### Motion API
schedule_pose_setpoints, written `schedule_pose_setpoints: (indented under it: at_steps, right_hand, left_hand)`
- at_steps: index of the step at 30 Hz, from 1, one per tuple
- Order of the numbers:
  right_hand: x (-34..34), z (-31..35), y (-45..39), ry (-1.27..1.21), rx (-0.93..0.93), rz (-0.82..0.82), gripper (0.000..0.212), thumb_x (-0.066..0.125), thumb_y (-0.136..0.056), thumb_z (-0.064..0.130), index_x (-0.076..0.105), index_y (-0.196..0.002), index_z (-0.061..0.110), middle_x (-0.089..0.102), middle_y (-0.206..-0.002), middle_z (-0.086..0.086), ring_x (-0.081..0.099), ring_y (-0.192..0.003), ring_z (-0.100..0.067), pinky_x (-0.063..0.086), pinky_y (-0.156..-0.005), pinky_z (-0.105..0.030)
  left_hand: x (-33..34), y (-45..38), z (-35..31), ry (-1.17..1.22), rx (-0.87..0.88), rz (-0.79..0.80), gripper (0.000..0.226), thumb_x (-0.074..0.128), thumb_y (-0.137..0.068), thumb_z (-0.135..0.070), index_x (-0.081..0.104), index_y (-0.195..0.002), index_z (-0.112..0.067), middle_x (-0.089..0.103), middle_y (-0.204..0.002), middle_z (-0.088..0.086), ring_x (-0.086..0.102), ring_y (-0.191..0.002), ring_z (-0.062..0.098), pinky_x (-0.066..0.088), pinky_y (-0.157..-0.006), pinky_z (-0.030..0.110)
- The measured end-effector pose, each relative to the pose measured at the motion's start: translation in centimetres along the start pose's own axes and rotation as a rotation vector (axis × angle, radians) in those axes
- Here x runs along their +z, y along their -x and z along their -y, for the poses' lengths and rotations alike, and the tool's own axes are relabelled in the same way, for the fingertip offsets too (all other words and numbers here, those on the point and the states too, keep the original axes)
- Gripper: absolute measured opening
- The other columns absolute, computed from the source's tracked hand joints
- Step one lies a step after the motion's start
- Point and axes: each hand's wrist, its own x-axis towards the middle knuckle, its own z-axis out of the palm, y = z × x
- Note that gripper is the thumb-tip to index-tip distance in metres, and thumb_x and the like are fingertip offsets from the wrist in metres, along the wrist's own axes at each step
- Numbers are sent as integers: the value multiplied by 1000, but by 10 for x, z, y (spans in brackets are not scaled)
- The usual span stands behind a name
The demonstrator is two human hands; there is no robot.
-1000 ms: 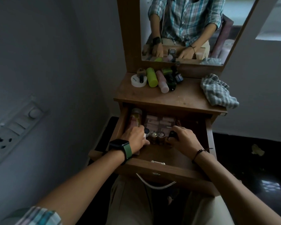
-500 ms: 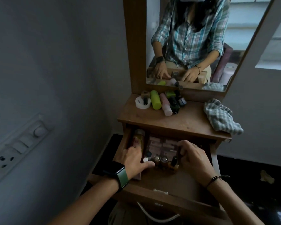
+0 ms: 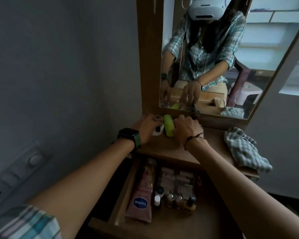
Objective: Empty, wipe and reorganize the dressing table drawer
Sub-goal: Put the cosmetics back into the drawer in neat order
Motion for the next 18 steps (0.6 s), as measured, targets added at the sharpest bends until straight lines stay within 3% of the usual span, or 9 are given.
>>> schedule_pose_setpoints:
  at_steps: [4,6,8,11,13,16,18]
  right_hand:
    - [26,-3,3,-49,60,27,30,48,-93,18,41,-123,15,49,-123,-13,58,-105,-37,46,-69,-41]
    - [31,-4,5,-31,54,-20,30,46,-93,18,38,-123,16,51,-120,-14,60,-101,-36,40,-61,-38]
    - [34,-6,5,-23,50,-50,29,42,-93,16,38,-122,15,54,-116,-15,62,-98,-36,37,-59,-36]
    - [34,-7,7,-74,62,-81,26,35,-96,16,38,-122,11,61,-110,-18,63,-96,-37,38,-60,-36]
    - [29,-7,11,-139,61,-103,25,32,-98,18,38,-121,9,63,-107,-20,63,-96,-38,39,-64,-36]
    - [14,-7,24,-179,22,-161,23,33,-98,22,43,-115,10,64,-103,-18,64,-92,-38,38,-61,-33]
    - [-2,-8,37,-163,-44,-213,21,34,-98,23,46,-110,11,61,-102,-17,63,-90,-38,35,-59,-33]
  left_hand:
    - [10,-5,2,-2,51,-83,34,55,-88,-32,55,-114,-9,57,-117,14,56,-97,28,46,-81,40]
    - [13,-6,1,9,63,-138,34,55,-87,-35,56,-108,-8,60,-110,14,58,-94,29,48,-84,45]
    - [12,-4,1,-1,65,-172,31,54,-88,-34,56,-105,-8,59,-107,14,56,-91,29,47,-81,41]
    - [12,-4,4,-28,101,-167,30,53,-91,-22,55,-116,-7,56,-115,17,52,-94,27,40,-77,32]
    - [7,-3,5,-20,109,-201,34,59,-85,-7,58,-119,-4,59,-108,23,59,-93,35,48,-75,35]
    - [2,2,7,111,149,-295,25,57,-74,-9,69,-92,4,62,-69,23,62,-56,31,48,-44,24]
    - [-10,10,0,169,159,-340,27,53,-78,-12,68,-85,8,63,-73,27,61,-65,26,43,-55,26]
